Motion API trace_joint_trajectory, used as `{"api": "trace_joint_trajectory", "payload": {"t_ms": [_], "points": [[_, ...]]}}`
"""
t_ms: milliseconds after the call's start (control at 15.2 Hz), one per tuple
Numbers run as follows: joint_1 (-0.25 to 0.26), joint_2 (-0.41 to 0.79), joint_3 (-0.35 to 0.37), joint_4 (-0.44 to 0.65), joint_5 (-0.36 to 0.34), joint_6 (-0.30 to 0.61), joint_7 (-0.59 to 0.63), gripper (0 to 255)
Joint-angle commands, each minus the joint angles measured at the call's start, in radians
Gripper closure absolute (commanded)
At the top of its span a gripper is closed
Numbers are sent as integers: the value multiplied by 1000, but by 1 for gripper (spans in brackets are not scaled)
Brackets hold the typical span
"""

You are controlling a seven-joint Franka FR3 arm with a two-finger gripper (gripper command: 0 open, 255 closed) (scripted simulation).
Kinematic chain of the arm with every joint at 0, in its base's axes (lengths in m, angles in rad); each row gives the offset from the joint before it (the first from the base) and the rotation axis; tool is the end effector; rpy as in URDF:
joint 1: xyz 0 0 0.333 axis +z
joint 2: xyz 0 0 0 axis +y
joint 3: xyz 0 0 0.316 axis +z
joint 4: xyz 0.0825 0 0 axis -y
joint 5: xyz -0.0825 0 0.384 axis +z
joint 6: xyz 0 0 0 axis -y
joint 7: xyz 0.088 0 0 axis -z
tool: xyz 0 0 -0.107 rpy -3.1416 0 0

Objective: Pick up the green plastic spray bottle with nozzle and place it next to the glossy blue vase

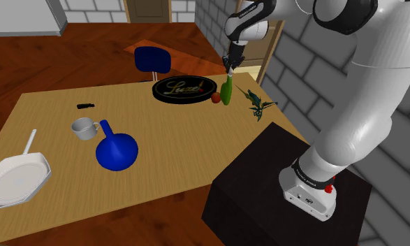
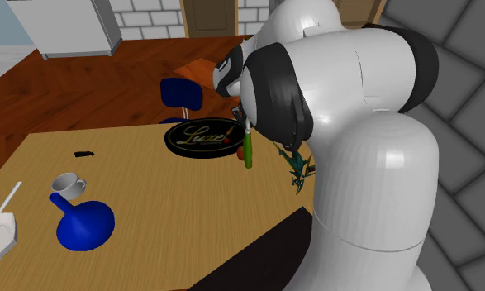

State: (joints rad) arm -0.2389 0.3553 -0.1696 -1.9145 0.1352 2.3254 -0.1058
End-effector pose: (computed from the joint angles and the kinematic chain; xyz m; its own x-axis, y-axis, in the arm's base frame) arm 0.5797 -0.2422 0.3176 0.9262 -0.3714 0.0652 -0.3696 -0.9284 -0.0385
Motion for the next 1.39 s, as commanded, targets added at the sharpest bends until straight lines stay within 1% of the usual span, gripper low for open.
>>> {"api": "trace_joint_trajectory", "payload": {"t_ms": [0, 660, 1320], "points": [[1, -15, -2, 7, -5, -22, 3, 255], [6, -80, -10, 57, -26, -136, 21, 255], [8, -127, -15, 131, -42, -255, 34, 255]]}}
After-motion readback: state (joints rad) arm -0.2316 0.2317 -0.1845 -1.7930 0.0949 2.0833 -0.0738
